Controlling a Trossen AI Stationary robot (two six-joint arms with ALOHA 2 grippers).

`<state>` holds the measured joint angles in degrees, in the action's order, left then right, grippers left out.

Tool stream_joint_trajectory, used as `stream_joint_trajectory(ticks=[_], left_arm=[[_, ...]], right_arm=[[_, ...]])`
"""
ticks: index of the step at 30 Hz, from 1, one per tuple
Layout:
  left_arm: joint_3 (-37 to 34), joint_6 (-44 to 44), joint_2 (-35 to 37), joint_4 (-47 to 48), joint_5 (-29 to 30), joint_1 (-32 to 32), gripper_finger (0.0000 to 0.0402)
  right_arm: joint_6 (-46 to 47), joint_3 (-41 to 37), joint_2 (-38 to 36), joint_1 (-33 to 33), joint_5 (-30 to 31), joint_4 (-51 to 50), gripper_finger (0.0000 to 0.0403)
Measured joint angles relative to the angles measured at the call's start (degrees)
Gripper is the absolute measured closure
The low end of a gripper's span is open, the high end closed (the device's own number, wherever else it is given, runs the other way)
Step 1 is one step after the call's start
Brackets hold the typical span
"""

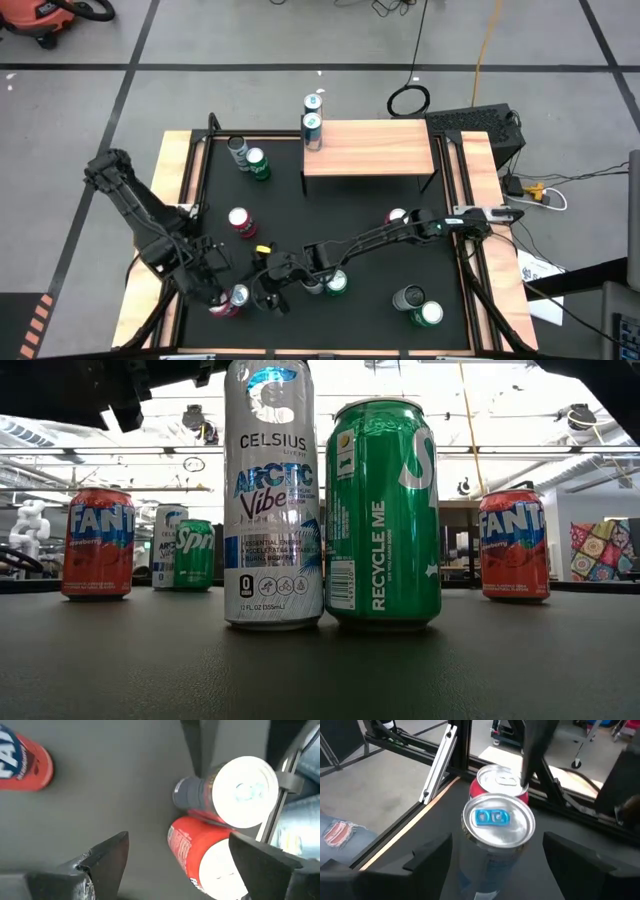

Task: Place canned beverage on shelf
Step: Put the blue soda can on the shelf aligned with the other blue soda cans

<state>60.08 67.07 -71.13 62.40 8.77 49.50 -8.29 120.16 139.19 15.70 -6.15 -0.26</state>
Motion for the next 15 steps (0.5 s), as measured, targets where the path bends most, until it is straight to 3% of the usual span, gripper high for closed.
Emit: stream_joint_trajectory(ticks=[10,15], left_arm=[[0.2,7.6,-2.0,-1.8,16.4,9.6,0.0068],[0.2,7.5,-6.3,-5.6,20.0,11.4,0.0068]], right_arm=[[0.1,0.0,-4.5,0.0,0.0,-8.2,0.0103],[-0.7,0.0,-8.6,-0.2,0.0,-15.1,0.0103]])
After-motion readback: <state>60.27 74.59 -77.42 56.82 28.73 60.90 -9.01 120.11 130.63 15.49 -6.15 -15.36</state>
